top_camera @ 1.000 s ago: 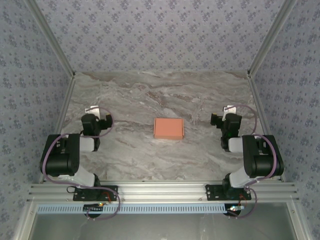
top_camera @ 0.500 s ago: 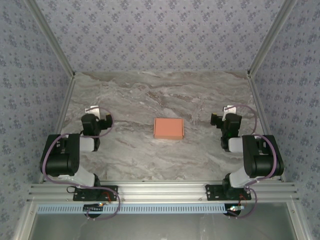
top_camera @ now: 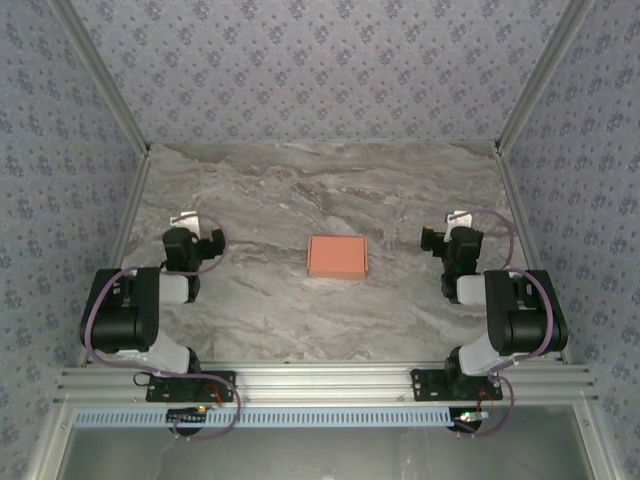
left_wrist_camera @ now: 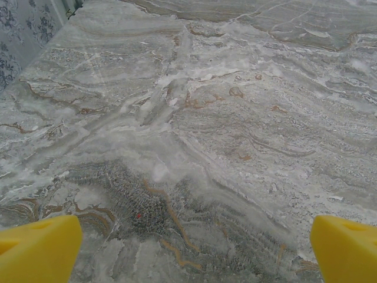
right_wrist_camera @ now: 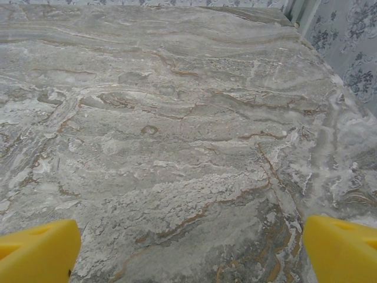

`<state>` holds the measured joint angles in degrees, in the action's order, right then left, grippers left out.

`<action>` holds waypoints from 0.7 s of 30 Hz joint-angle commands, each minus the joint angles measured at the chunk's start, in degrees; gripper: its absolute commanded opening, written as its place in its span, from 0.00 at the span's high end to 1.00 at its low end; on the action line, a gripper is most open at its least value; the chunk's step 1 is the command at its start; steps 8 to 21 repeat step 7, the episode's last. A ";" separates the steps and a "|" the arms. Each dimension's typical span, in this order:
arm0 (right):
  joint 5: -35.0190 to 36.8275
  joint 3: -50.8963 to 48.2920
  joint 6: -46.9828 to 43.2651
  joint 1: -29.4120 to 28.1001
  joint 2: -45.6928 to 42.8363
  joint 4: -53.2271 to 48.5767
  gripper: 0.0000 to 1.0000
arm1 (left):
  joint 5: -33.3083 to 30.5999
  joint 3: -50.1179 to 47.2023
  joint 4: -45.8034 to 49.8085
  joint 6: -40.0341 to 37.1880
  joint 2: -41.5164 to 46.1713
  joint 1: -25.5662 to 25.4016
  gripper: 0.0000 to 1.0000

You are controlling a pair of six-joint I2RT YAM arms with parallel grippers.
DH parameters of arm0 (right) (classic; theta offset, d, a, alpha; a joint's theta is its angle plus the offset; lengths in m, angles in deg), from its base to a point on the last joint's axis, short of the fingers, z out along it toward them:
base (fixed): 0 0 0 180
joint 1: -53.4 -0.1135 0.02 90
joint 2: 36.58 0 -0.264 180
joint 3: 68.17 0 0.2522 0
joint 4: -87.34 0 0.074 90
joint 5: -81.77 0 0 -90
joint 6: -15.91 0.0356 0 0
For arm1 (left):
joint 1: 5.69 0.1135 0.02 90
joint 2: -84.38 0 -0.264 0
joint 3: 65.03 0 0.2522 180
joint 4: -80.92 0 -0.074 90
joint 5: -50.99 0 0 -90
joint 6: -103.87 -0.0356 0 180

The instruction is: Fold the paper box

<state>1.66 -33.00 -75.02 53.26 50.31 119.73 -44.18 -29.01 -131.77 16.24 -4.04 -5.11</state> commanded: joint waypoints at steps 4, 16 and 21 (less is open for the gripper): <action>-1.65 0.24 -0.46 -0.13 0.19 1.09 0.01 | 0.14 1.21 -0.39 -0.69 0.60 -0.32 0.01; -1.89 0.23 -0.48 0.03 0.16 1.05 0.01 | 0.17 1.21 -0.39 -0.68 0.59 -0.36 0.01; -1.89 0.23 -0.48 0.03 0.16 1.05 0.01 | 0.17 1.21 -0.39 -0.68 0.59 -0.36 0.01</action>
